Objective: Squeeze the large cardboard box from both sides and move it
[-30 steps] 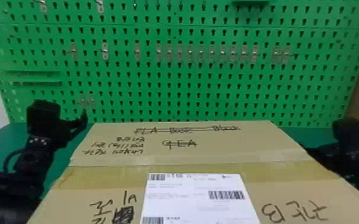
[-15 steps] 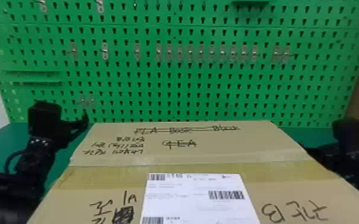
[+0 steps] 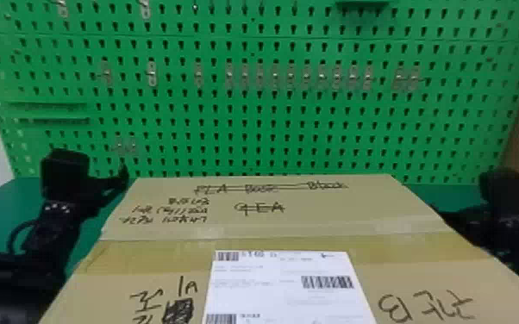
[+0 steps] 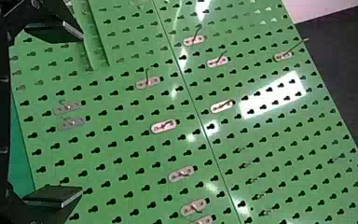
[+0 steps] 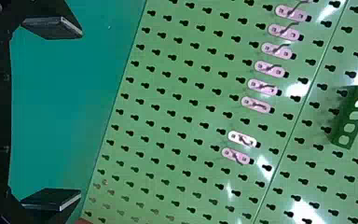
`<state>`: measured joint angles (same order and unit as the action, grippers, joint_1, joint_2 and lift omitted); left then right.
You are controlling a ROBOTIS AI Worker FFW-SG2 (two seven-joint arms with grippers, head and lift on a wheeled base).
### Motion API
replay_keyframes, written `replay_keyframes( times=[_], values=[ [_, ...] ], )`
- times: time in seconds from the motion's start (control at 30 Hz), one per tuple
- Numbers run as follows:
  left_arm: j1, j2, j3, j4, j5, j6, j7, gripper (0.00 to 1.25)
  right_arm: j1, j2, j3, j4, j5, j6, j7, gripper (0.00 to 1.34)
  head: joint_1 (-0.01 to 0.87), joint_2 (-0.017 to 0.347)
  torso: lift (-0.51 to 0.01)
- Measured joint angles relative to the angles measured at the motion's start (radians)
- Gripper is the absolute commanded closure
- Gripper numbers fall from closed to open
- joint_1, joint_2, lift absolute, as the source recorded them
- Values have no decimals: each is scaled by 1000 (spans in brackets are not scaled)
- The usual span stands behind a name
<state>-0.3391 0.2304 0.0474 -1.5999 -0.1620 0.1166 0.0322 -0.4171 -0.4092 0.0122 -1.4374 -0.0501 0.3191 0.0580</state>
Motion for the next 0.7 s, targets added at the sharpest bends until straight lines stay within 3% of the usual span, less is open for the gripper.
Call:
replay_keyframes(
  times=[0.7],
  values=[
    [-4, -12, 0, 0, -4, 0, 0, 127, -4, 13, -10, 0, 0, 0, 0, 101, 398, 51, -209]
  ],
)
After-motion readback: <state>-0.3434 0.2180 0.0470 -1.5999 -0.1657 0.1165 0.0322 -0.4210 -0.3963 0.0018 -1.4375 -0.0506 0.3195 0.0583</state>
